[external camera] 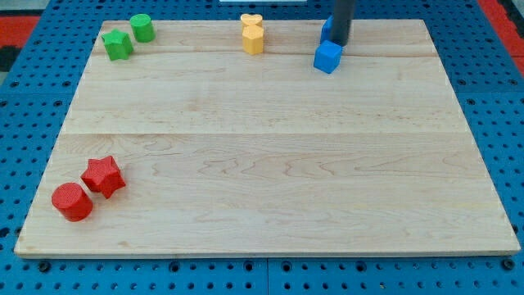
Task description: Move the blue cube to the bottom right of the board
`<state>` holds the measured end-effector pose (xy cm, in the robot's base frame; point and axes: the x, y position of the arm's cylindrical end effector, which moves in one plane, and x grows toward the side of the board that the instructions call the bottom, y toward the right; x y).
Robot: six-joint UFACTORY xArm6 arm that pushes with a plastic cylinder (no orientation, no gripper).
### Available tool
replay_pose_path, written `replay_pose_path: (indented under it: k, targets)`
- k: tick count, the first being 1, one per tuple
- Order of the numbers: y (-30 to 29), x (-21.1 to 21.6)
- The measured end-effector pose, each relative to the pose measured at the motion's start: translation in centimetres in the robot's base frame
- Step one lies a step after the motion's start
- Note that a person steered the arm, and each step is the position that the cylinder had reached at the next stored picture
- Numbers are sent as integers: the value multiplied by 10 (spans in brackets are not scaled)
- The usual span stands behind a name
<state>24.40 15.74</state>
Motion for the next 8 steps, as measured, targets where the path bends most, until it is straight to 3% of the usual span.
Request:
replay_pose_path:
  k: [1,2,3,5,8]
  targets:
    - [23,-32]
    - [6,-53]
    - [-59,-48]
    - [-78,28]
    - [-9,46]
